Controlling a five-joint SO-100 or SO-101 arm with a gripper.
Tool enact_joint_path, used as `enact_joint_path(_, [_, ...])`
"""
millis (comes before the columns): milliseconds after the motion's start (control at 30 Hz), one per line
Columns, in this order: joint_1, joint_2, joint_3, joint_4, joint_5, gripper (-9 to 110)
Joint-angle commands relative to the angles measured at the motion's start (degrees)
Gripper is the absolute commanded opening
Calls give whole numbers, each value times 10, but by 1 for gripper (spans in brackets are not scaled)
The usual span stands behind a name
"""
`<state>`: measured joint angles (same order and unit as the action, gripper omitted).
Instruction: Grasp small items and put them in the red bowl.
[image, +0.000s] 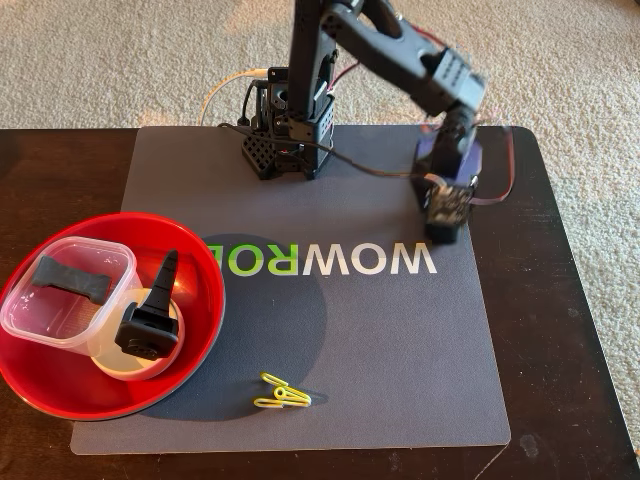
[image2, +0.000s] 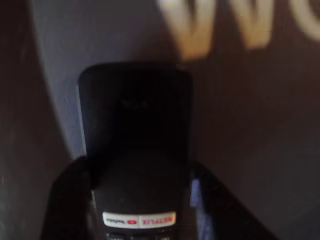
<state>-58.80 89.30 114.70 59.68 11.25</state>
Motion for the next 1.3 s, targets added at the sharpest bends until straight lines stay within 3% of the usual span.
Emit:
enact_joint_path(0, [108, 79, -4, 25, 60, 0])
enact_joint_path(333, [339, 364, -3, 142, 208, 0])
enact_joint_path(533, [508, 398, -38, 171, 273, 0])
enact_joint_path(900, [795, 91, -529, 294, 350, 0])
enact_joint_path(1267, [921, -153, -747, 296, 458, 0])
